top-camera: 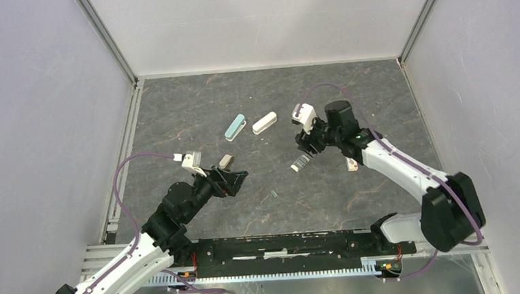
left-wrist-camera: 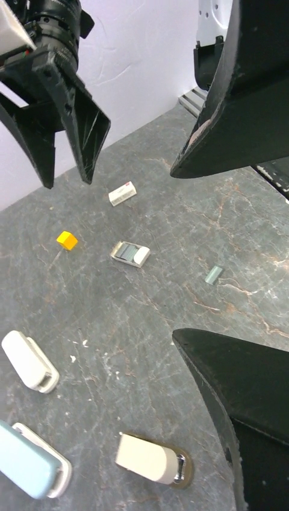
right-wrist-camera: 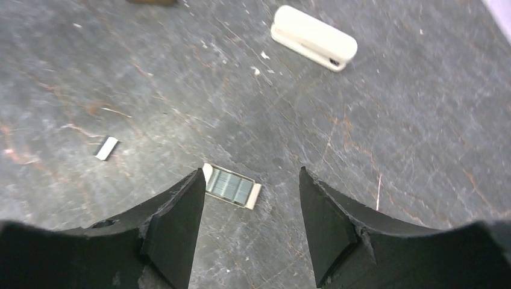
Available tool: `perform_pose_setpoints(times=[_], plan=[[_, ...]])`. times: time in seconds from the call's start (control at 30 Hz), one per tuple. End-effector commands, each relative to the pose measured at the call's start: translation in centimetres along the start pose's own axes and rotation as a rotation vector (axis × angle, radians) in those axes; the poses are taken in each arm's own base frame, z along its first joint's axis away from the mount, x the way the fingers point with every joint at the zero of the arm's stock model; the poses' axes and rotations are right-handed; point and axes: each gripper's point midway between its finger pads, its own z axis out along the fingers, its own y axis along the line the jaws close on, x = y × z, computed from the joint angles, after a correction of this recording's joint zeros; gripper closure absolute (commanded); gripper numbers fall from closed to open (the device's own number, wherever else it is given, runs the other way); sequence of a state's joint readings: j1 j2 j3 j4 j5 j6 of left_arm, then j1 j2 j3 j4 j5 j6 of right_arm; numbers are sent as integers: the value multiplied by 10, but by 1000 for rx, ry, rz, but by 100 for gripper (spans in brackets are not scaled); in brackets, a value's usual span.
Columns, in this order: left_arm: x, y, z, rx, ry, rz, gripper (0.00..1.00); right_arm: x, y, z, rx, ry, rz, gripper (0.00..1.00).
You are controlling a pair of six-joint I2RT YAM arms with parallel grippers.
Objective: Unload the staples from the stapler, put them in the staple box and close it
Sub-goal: Place the staple in the staple box.
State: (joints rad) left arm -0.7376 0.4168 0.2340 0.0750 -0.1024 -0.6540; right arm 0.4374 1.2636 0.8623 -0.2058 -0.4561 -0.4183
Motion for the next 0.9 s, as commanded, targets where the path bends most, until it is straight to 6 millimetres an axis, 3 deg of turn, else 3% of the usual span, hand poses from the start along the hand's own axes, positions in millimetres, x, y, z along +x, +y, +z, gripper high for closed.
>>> perform_pose_setpoints(times=[0.0,0.13,0.3,0.43,0.47,0.57,0.7,0.87], plan=[[-3,-6,3,72,-58,47,0,-30,38,-23,-176,-169,-56,34],[25,-9,10,96,76,16,0,-16,58,-31,-237,-166,-46,26],[53,-9,23,22,251,-73,17,-9,48,-38,-217,-163,-32,19],[70,-10,34,-116,277,-92,24,-6,40,-39,-197,-156,-14,19],[74,-7,35,-185,287,-75,28,-5,38,-40,-189,-157,-11,19],[85,6,39,-385,326,-85,55,-2,32,-42,-170,-159,3,19],[96,-4,50,-503,328,-46,57,0,30,-42,-162,-159,15,19],[106,3,58,-708,299,5,55,2,28,-42,-155,-154,20,19]])
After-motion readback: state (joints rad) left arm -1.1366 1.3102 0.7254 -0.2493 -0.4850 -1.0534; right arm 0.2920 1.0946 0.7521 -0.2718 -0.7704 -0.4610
